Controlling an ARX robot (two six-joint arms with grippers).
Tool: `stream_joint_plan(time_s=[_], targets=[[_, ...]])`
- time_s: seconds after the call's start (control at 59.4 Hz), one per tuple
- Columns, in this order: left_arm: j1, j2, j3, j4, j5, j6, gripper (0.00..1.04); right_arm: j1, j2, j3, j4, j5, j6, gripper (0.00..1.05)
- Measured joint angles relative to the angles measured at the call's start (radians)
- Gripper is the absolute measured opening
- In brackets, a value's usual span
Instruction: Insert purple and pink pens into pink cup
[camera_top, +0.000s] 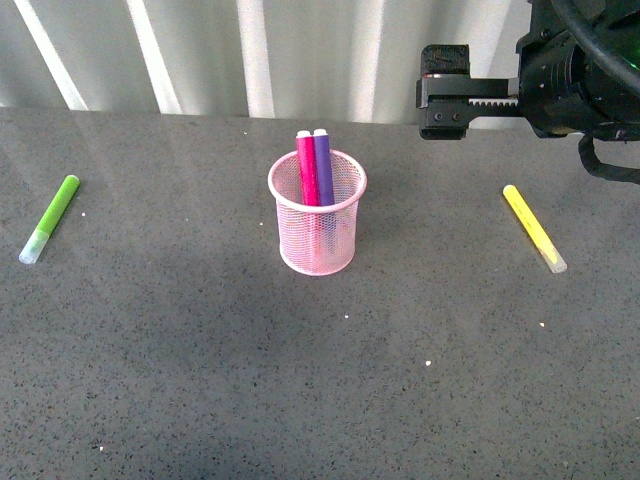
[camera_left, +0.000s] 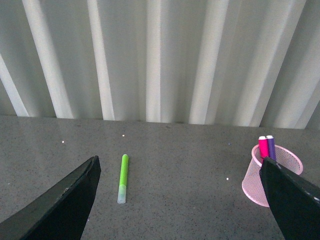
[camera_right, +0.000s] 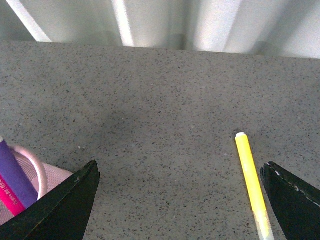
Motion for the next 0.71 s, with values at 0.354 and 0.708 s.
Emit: stream_joint_plan(time_s=[0.354,0.708], targets=[[0.0,-0.001,0.0,0.0,0.0,0.0,0.98,-0.123,-0.256,-0.468,0.776,-0.013,-0.15,0.36],[0.0,-0.001,0.0,0.0,0.0,0.0,0.98,-0.216,-0.525,-0.717,0.724,-0.113,-0.157,0.03]])
